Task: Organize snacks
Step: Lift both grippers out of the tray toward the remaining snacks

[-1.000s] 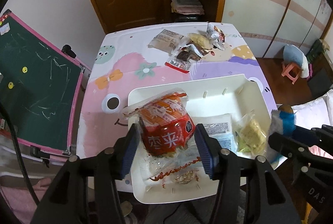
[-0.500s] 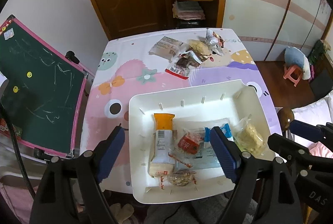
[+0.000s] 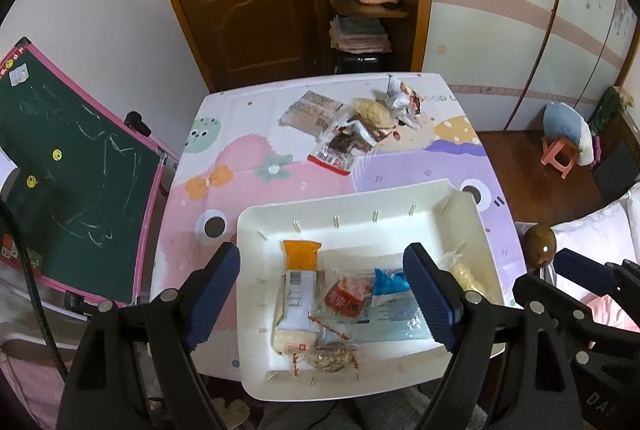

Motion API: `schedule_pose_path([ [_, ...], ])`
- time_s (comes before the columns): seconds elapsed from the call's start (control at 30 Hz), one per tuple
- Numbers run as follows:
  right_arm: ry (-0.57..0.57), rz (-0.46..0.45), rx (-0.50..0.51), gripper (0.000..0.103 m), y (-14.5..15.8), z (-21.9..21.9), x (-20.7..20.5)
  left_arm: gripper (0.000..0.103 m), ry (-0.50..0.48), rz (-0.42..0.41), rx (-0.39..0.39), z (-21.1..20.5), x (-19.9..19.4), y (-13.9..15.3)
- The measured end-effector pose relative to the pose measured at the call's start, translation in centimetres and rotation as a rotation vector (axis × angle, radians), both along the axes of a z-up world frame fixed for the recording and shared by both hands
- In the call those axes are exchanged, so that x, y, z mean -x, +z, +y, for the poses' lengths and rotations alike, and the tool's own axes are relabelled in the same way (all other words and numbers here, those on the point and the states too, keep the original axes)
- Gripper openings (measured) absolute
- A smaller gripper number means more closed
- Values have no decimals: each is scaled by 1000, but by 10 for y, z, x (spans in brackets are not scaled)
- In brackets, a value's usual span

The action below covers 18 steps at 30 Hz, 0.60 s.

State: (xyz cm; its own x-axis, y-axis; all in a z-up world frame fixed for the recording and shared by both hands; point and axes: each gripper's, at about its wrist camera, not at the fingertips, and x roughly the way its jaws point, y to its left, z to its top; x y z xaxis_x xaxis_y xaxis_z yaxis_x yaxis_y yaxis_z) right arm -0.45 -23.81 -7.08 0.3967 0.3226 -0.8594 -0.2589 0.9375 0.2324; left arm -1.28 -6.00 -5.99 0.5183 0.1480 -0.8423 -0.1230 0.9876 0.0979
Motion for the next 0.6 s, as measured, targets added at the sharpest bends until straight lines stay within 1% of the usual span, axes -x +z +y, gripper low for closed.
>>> schedule_pose_path([
  [0.27, -26, -35, -26, 52, 10, -10, 0, 83, -6, -42, -14, -8, -5, 15],
  [0.6, -35, -88, -22, 52, 19, -14, -1, 83, -15, -82, -35, -19, -11, 27],
])
